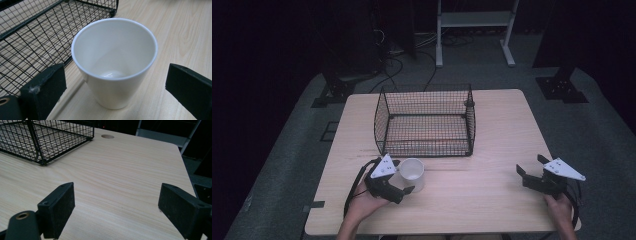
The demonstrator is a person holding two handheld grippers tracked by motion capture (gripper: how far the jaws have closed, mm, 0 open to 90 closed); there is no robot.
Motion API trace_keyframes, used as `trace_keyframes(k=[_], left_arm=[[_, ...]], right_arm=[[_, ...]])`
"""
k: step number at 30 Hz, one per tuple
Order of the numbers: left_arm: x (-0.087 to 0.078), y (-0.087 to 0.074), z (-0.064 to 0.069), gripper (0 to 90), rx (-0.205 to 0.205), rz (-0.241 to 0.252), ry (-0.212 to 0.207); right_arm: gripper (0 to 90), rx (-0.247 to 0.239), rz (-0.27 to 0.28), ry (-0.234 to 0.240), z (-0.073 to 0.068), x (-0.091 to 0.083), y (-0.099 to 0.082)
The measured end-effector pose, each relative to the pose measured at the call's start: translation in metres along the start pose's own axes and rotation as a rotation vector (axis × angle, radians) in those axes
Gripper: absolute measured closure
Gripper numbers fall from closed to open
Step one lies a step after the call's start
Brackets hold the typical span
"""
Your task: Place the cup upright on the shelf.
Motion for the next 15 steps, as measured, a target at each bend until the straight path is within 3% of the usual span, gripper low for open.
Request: trace_keyframes(k=[15], left_arm=[[0.016,0.0,-0.003,2.6,0.007,-0.044,-0.014]], right_arm=[[13.1,0.0,0.003,0.001,0.0,0.0,0.0]])
Point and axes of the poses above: each handheld gripper's, and its own axes: x roughly forward along the jaws, y roughly out of its top, z roughly to its right, the point moved 2 cm from there along x, roughly forward along the jaws, and after that the axes turned 15 degrees about z, right-handed, at the moved point
